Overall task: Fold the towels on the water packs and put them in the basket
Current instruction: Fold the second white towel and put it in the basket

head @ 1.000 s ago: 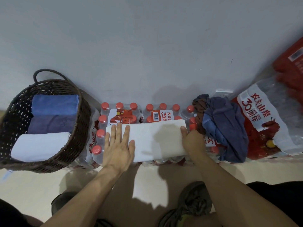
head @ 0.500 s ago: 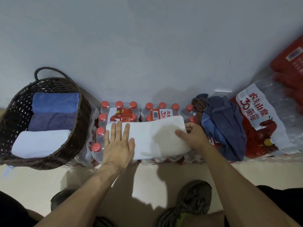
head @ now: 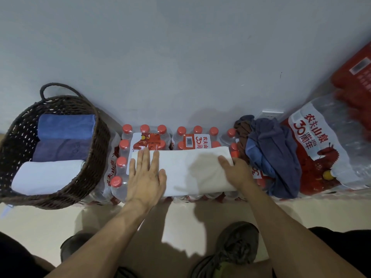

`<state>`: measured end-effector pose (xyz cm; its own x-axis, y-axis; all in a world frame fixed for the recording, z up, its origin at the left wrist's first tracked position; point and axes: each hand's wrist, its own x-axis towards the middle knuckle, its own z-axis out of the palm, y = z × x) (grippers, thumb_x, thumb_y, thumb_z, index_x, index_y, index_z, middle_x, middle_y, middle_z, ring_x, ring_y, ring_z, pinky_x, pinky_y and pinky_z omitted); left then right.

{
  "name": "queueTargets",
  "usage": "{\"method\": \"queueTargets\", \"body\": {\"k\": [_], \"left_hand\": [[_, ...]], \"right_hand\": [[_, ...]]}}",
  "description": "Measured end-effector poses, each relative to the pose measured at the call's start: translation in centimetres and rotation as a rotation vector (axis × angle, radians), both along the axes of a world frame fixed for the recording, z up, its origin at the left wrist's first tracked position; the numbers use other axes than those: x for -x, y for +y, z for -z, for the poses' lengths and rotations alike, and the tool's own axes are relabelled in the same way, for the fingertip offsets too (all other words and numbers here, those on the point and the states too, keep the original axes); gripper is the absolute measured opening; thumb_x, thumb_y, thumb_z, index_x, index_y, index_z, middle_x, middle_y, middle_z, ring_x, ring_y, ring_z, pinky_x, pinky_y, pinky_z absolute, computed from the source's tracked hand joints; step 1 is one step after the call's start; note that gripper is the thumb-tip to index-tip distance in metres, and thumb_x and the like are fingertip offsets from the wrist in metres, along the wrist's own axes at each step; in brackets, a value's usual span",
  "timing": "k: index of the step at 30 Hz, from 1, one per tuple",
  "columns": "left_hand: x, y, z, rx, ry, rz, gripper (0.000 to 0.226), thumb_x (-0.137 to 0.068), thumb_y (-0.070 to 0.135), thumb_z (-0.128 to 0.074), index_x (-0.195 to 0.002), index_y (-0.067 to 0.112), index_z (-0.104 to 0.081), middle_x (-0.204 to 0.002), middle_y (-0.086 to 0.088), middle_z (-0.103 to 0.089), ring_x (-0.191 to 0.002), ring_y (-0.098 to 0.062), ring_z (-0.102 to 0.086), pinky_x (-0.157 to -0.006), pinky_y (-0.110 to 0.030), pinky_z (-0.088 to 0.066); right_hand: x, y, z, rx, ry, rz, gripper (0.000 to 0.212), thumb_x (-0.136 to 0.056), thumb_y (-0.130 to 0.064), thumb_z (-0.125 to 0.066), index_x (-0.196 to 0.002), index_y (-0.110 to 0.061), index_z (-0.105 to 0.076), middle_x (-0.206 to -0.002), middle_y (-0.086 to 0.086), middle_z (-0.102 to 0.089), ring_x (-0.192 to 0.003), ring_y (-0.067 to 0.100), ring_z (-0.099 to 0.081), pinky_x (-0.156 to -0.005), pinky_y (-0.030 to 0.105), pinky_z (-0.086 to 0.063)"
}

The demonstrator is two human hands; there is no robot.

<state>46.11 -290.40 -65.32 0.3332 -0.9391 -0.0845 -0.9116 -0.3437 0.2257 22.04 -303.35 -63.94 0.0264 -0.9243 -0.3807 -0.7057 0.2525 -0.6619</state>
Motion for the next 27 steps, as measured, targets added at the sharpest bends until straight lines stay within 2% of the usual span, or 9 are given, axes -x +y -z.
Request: {"method": "queueTargets", "body": {"k": [4,8,13,16,18,19,22,24,27], "left_hand": [[0.8,0.0,0.1,-0.029,-0.032,0.053,0.067,-0.097,0.046,-0.005,-0.156,0.017,0.003,-0.163,-0.01,0.011,-0.149,-0.023,0.019,-0.122,-0.044,0.009],[1.0,-0.7,0.1,-0.086,-0.027,0.082,0.066,-0.101,0.047,-0.009,-0.155,0.016,0.011,-0.162,-0.013,0.017,-0.147,-0.024,0.023,-0.121,-0.046,0.011],[0.3,-1.1,-0.3,-0.072,0.141,0.179,0.065,-0.102,0.049,-0.016,-0.157,0.02,0.003,-0.163,-0.009,0.015,-0.147,-0.02,0.026,-0.12,-0.043,0.014],[-0.2,-1.0,-1.2,0.059,0.24,0.114,0.06,-0.098,0.037,-0.044,-0.151,0.013,-0.03,-0.162,-0.014,-0.014,-0.151,-0.029,-0.004,-0.123,-0.044,-0.007],[-0.4,-0.9,-2.0,0.177,0.221,-0.06,0.047,-0.088,0.027,-0.061,-0.129,0.006,-0.053,-0.141,-0.02,-0.043,-0.132,-0.038,-0.038,-0.109,-0.049,-0.034],[-0.6,-1.1,-2.3,0.174,0.192,-0.156,0.043,-0.084,0.026,-0.064,-0.121,0.005,-0.055,-0.126,-0.019,-0.052,-0.118,-0.039,-0.048,-0.098,-0.049,-0.042],[-1.9,-1.4,-3.4,0.006,0.275,-0.32,0.029,-0.084,0.032,-0.062,-0.101,0.009,-0.054,-0.098,-0.011,-0.063,-0.092,-0.034,-0.06,-0.08,-0.041,-0.05],[-2.6,-1.4,-3.6,-0.047,0.391,-0.364,0.015,-0.082,0.027,-0.06,-0.082,0.014,-0.053,-0.081,-0.006,-0.065,-0.08,-0.03,-0.062,-0.068,-0.03,-0.047],[-3.0,-1.0,-3.7,-0.083,0.499,-0.409,0.011,-0.079,0.02,-0.066,-0.08,0.013,-0.059,-0.079,-0.005,-0.067,-0.076,-0.025,-0.061,-0.065,-0.024,-0.042]], "right_hand": [[0.9,-0.1,-0.4,0.111,0.096,0.041,0.038,-0.095,-0.05,-0.052,-0.1,-0.012,-0.052,-0.095,0.003,-0.057,-0.088,0.021,-0.053,-0.074,0.03,-0.037],[1.4,-0.2,-1.3,0.136,0.17,0.071,0.039,-0.097,-0.045,-0.052,-0.114,-0.01,-0.055,-0.108,0.012,-0.062,-0.09,0.026,-0.055,-0.075,0.034,-0.04],[0.9,-1.0,-4.3,0.256,0.274,0.047,0.034,-0.095,-0.04,-0.056,-0.107,-0.009,-0.057,-0.106,0.013,-0.064,-0.089,0.026,-0.054,-0.072,0.033,-0.038],[-0.8,-1.4,-6.6,0.295,0.301,-0.034,0.033,-0.094,-0.036,-0.059,-0.109,-0.007,-0.058,-0.109,0.012,-0.062,-0.097,0.029,-0.056,-0.073,0.03,-0.036],[-2.5,-1.2,-7.8,0.264,0.22,-0.104,0.03,-0.092,-0.033,-0.063,-0.105,-0.006,-0.058,-0.106,0.011,-0.061,-0.093,0.026,-0.055,-0.073,0.029,-0.036],[-3.4,-1.1,-8.2,0.22,0.175,-0.139,0.028,-0.091,-0.033,-0.064,-0.1,-0.007,-0.058,-0.102,0.01,-0.061,-0.092,0.026,-0.055,-0.072,0.03,-0.038],[-6.6,-0.3,-9.3,0.101,0.089,-0.215,0.028,-0.087,-0.036,-0.066,-0.074,-0.015,-0.054,-0.077,0.005,-0.06,-0.073,0.021,-0.058,-0.066,0.032,-0.044],[-8.8,0.5,-9.4,0.069,0.007,-0.212,0.031,-0.084,-0.035,-0.068,-0.061,-0.019,-0.053,-0.065,0.001,-0.06,-0.061,0.016,-0.058,-0.06,0.031,-0.046],[-11.5,2.2,-8.2,0.038,-0.112,-0.185,0.025,-0.081,-0.033,-0.071,-0.064,-0.023,-0.056,-0.069,-0.009,-0.062,-0.072,0.013,-0.061,-0.066,0.028,-0.048]]}}
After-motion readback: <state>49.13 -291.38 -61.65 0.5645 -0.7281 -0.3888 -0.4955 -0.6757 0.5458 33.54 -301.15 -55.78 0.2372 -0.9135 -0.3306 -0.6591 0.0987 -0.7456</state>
